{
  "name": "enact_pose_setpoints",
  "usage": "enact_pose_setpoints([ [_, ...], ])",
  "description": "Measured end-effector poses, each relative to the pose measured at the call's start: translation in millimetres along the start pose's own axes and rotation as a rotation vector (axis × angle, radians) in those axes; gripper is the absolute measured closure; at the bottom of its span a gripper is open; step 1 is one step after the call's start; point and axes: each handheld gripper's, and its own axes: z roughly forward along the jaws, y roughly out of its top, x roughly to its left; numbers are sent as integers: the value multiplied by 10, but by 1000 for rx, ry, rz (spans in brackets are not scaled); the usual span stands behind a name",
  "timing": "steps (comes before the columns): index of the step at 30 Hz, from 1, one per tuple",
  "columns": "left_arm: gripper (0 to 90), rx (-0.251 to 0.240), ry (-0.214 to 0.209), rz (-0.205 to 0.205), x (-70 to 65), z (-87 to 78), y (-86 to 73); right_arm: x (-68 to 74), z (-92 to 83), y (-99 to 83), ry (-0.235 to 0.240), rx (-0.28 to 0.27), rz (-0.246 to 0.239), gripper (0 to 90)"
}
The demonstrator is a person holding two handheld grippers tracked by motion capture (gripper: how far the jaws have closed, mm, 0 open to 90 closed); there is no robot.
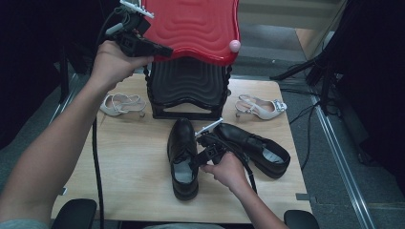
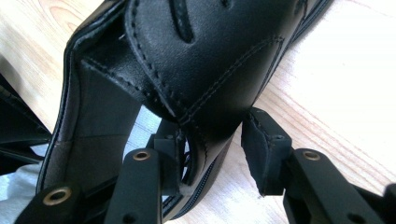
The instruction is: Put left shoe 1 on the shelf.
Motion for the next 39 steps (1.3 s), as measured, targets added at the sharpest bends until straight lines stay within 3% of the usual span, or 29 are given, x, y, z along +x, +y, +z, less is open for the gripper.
enact_pose_setpoints([
  [7, 900, -13, 21, -24, 149, 92, 88, -30, 7, 43, 24, 33, 13, 642],
  [10, 900, 2, 47, -24, 172, 105, 87, -39, 21, 53, 27, 39, 19, 651],
  [16, 900, 18, 54, -43, 232, 136, 55, -75, 146, 102, 28, 84, 23, 719],
  [20, 900, 3, 44, -49, 237, 161, 45, -56, 130, 106, -14, 54, 18, 787],
  [25, 900, 1, 41, -50, 245, 163, 45, -101, 129, 114, 3, 21, 26, 860],
  [31, 900, 2, 43, -49, 241, 159, 40, -78, 143, 153, 4, 39, 3, 874],
  [35, 900, 0, 45, -51, 241, 159, 39, -99, 125, 159, 41, 49, 29, 874],
  [39, 900, 3, 44, -56, 242, 158, 42, -117, 56, 168, 49, 39, 51, 874],
])
